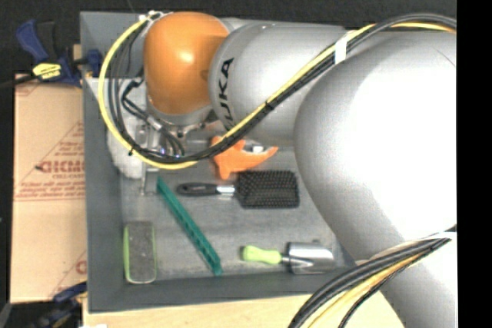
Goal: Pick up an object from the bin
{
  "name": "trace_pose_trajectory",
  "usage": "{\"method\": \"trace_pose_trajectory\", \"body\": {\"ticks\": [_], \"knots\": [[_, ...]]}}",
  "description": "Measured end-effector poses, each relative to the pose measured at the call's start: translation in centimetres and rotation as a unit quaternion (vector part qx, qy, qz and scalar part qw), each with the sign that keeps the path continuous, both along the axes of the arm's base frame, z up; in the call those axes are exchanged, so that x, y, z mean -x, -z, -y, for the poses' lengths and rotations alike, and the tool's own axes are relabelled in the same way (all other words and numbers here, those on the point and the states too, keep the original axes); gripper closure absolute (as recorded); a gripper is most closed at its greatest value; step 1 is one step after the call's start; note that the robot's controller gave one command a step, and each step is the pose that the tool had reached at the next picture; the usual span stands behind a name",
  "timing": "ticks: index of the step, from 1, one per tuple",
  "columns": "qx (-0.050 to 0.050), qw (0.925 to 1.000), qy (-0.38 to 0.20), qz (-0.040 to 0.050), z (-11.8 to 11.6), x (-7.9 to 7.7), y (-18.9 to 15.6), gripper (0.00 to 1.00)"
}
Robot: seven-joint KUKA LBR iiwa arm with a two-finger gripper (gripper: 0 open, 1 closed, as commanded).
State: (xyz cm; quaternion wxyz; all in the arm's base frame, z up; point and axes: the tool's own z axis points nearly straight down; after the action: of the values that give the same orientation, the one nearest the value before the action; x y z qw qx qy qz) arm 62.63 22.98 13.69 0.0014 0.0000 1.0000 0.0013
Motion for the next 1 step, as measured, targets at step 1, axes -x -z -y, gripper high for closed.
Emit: {"method": "trace_pose_trajectory", "body": {"ticks": [1], "knots": [[-0.004,0.9987,0.051,0.0075,1.06,2.31,6.03,0.0]]}}
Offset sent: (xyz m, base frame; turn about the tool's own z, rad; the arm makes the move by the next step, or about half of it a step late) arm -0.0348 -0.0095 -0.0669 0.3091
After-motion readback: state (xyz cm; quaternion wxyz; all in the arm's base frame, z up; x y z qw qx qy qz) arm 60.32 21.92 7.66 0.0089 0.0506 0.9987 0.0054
